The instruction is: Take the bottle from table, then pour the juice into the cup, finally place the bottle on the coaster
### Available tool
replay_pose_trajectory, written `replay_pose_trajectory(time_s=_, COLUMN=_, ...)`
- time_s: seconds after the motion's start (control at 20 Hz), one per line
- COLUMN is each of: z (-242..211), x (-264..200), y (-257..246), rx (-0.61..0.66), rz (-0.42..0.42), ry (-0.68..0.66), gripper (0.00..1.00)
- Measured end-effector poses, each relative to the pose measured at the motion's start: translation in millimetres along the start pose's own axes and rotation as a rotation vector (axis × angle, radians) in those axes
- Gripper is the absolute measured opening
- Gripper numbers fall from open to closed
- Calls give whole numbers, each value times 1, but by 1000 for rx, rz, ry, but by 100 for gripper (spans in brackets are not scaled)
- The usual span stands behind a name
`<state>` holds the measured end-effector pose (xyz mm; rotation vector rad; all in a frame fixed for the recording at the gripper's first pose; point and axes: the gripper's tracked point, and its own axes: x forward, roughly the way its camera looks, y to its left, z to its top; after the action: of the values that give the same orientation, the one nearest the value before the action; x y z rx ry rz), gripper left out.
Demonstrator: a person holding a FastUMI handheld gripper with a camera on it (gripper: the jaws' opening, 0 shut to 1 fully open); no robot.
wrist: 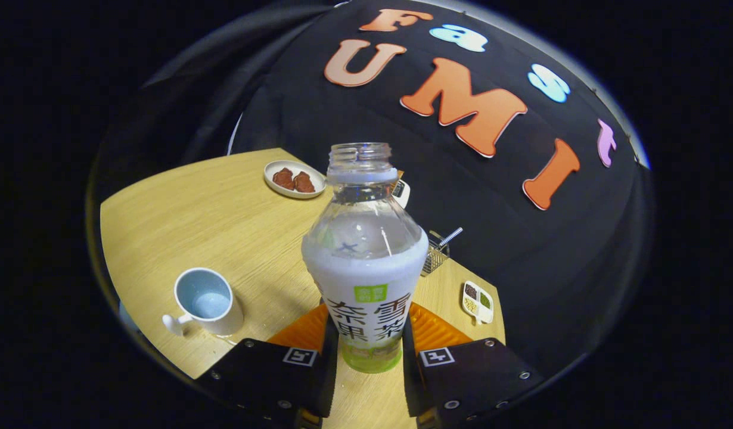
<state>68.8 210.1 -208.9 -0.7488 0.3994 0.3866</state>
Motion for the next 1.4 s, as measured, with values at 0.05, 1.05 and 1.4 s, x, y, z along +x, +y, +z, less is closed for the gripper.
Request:
replay_pose_trajectory(time_s=0.05, z=-1, x=3, y=-3, rx=47, rz=1, ry=-5, gripper=48)
replay_pose_trajectory(time_s=1.05, z=8, x=113, y=-4, rx=451, rz=114, ry=-149, gripper=48)
replay_pose_trajectory(time_s=1.4, z=-25, x=133, y=8, rx=471, rz=131, ry=-110, gripper=48)
